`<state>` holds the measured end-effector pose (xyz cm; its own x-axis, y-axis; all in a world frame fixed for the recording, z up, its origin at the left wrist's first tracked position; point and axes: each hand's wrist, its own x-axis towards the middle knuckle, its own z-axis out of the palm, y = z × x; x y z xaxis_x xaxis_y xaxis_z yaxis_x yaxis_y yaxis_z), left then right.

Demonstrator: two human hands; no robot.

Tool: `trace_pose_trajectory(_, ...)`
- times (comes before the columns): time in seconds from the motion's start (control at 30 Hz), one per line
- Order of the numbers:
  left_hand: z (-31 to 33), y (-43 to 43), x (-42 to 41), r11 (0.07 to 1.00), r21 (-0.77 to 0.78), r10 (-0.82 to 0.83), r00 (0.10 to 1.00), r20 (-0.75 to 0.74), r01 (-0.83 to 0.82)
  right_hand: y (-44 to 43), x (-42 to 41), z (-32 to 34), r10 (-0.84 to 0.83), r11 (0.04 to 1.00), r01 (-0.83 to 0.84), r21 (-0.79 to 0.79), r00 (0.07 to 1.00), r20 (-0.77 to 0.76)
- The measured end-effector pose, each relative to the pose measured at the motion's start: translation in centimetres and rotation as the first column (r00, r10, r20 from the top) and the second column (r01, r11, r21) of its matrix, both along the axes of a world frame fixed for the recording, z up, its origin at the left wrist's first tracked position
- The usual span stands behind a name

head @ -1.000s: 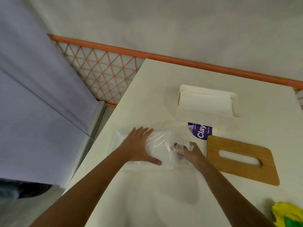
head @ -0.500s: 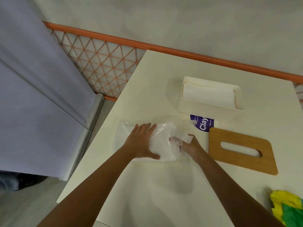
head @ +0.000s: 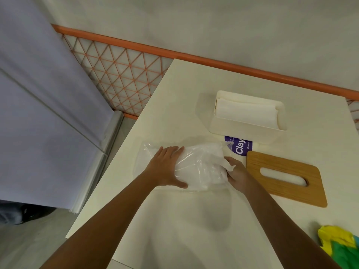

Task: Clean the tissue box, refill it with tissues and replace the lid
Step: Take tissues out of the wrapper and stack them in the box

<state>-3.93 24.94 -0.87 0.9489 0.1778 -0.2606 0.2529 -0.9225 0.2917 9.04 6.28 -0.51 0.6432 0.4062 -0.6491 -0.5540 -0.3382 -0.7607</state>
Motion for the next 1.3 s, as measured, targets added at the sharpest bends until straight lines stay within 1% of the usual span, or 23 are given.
trace_pose_trajectory(0.07, 0.1, 0.0, 0.0, 1.0, 0.0, 0.002, 1.0, 0.002, -0.002, 0.0, -0.1, 0.1, 0.014, 0.993, -0.008, 0.117, 0.999, -0.044)
trace_pose_trajectory(0.1, 0.1, 0.0, 0.0, 1.0, 0.001, 0.005, 1.0, 0.001, -0.005, 0.0, -0.3, 0.3, 0.048, 0.99, -0.041, 0.132, 0.997, -0.052)
trace_pose_trajectory(0.13, 0.1, 0.0, 0.0, 1.0, -0.002, 0.009, 1.0, -0.004, -0.009, -0.1, -0.3, 0.1, 0.099, 0.987, -0.094, 0.133, 0.995, -0.025)
trace_pose_trajectory(0.2, 0.1, 0.0, -0.1, 1.0, -0.011, 0.016, 1.0, -0.008, -0.016, 0.0, -0.2, 0.4, 0.156, 0.984, -0.158, 0.083, 0.987, 0.033)
trace_pose_trajectory(0.27, 0.1, 0.0, -0.1, 1.0, -0.015, 0.018, 1.0, 0.001, -0.018, 0.1, 0.3, 0.9, 0.103, 0.994, -0.105, 0.03, 0.993, 0.059)
trace_pose_trajectory(0.37, 0.3, 0.0, -0.1, 0.999, -0.026, 0.025, 1.0, 0.016, -0.025, -0.9, 1.5, 1.5, -0.026, 0.999, 0.026, 0.02, 0.999, 0.035)
trace_pose_trajectory(0.43, 0.3, 0.3, -0.1, 0.999, -0.027, 0.043, 0.999, 0.014, -0.042, -1.6, 2.0, 1.6, -0.073, 0.997, 0.073, 0.011, 0.997, 0.032)
trace_pose_trajectory(0.6, 0.2, 0.1, -0.1, 0.997, -0.047, 0.054, 0.999, -0.002, -0.054, -4.2, 1.7, 0.9, -0.099, 0.995, 0.099, -0.007, 0.994, 0.037)
trace_pose_trajectory(0.77, 0.8, -0.1, -0.1, 0.997, -0.05, 0.059, 0.998, -0.014, -0.06, -5.9, 2.2, 1.8, -0.145, 0.989, 0.145, -0.01, 0.988, 0.049)
trace_pose_trajectory(0.97, 1.7, 0.1, -0.1, 0.996, -0.086, 0.004, 0.989, -0.148, -0.017, -9.3, 4.4, 4.3, -0.226, 0.974, 0.225, 0.02, 0.968, 0.106)
trace_pose_trajectory(1.17, 3.8, -0.6, 1.7, 0.988, -0.131, 0.062, 0.99, -0.125, -0.079, -12.8, 6.4, 7.5, -0.304, 0.953, 0.295, 0.074, 0.927, 0.219)
trace_pose_trajectory(1.23, 4.8, -1.5, 3.1, 0.97, -0.198, 0.122, 0.988, -0.09, -0.138, -13.4, 7.0, 8.7, -0.312, 0.95, 0.3, 0.085, 0.917, 0.25)
trace_pose_trajectory(1.3, 6.0, -2.8, 4.6, 0.916, -0.335, 0.221, 0.974, -0.041, -0.222, -14.0, 7.8, 9.6, -0.323, 0.946, 0.307, 0.101, 0.906, 0.272)
